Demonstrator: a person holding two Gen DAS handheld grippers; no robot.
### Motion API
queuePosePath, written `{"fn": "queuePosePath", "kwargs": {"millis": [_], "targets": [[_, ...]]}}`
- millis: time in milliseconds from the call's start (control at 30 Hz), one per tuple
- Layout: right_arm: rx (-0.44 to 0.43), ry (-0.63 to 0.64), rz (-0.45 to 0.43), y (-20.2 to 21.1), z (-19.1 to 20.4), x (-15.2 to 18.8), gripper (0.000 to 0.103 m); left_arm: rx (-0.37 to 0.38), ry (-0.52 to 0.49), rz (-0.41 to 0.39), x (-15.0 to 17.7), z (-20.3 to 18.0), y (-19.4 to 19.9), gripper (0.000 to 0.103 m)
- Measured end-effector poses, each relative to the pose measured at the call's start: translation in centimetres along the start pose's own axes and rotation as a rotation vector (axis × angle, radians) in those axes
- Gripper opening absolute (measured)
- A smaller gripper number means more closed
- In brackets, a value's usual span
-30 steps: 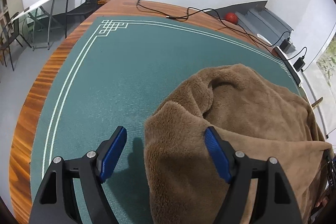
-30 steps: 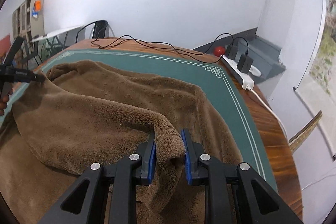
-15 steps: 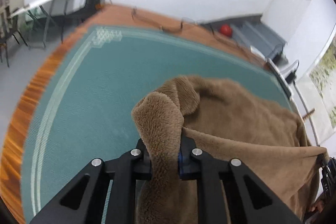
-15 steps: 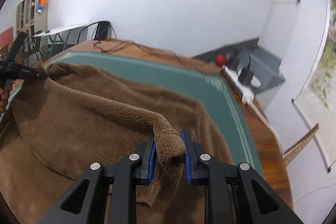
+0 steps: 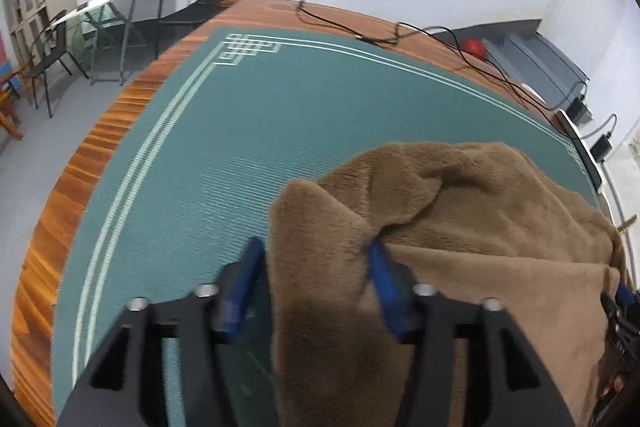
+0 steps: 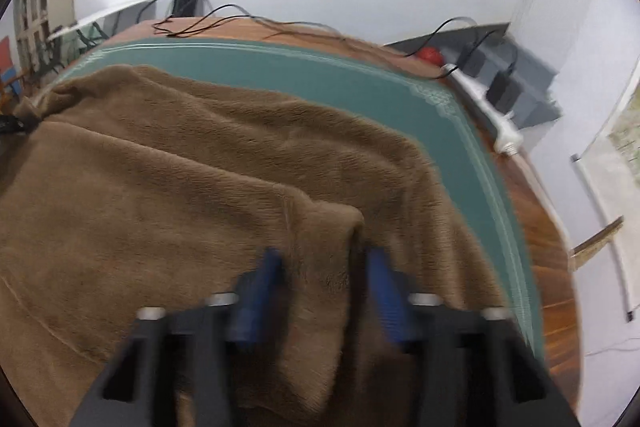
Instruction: Fold clothes
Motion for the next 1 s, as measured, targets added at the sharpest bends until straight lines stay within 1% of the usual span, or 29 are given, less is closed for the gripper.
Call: {"fn": "queuePosePath", "kwargs": {"millis": [33, 100, 167, 200, 233, 267, 333, 400, 467, 533, 633, 667, 733, 767, 833, 1000], "targets": [[0.019, 0.003, -0.016, 0.4, -0.2, 0.1, 0.074, 0.004, 0.014, -0.014, 0.0, 0.3, 0.7, 0.071], [0.023, -0.016, -0.043, 1.4, -0.6, 0.3, 0.074, 0.009, 0.033, -0.054, -0.1, 0.8, 2.3, 0.072], [-0.039, -0.06, -0.064, 2.6, -0.8, 0.3, 0.074, 0.037, 0.017, -0.088, 0.3, 0.5, 3.9, 0.074], [-0.075, -0.08, -0.072, 3.1, -0.8, 0.4, 0.074, 0.055, 0.005, -0.102, 0.6, 0.1, 4.7, 0.078], [-0.134, -0.09, -0.07, 3.5, -0.4, 0.5, 0.074, 0.073, -0.008, -0.117, 0.9, -0.2, 5.4, 0.08], [-0.193, -0.091, -0.054, 3.5, 0.3, 0.6, 0.074, 0.088, -0.027, -0.122, 1.3, -0.6, 5.8, 0.08], [-0.307, -0.092, -0.021, 3.5, 1.8, 0.8, 0.074, 0.113, -0.067, -0.087, 2.2, -1.8, 5.4, 0.08], [-0.363, -0.09, 0.028, 2.6, 3.3, 1.2, 0.074, 0.133, -0.095, -0.034, 3.3, -2.8, 4.5, 0.08], [-0.336, -0.064, 0.058, 1.6, 4.1, 1.6, 0.074, 0.114, -0.103, 0.008, 4.1, -3.1, 3.1, 0.08], [-0.312, -0.042, 0.07, 1.1, 4.7, 2.1, 0.075, 0.064, -0.131, 0.026, 4.9, -3.2, 1.9, 0.08], [-0.307, -0.029, 0.08, 1.0, 4.6, 2.2, 0.076, 0.008, -0.188, 0.005, 5.6, -3.8, 1.7, 0.081], [-0.309, -0.039, 0.084, 1.0, 4.1, 2.2, 0.076, 0.003, -0.19, 0.008, 5.6, -3.8, 1.8, 0.081], [-0.323, -0.071, 0.078, 2.4, 3.4, 2.6, 0.076, -0.006, -0.192, 0.016, 5.8, -3.9, 2.1, 0.081], [-0.33, -0.086, 0.072, 3.2, 3.0, 2.9, 0.076, -0.004, -0.188, 0.021, 5.8, -3.9, 2.4, 0.081], [-0.339, -0.105, 0.023, 6.0, 1.8, 3.8, 0.076, 0.019, -0.178, 0.024, 6.1, -3.9, 3.4, 0.081], [-0.34, -0.207, -0.139, 15.0, -3.6, 9.0, 0.076, 0.076, -0.2, -0.003, 7.5, -5.6, 7.5, 0.081]]}}
Point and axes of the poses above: each gripper's, at about its wrist camera, not at the fingertips, and y roughly against the way its jaws point, z to its left, x to its underside, the point moved 3 cm from there along -y, roughly the way its jaws point, and after that the axes turned 2 degrees about z, right-handed, at the moved point
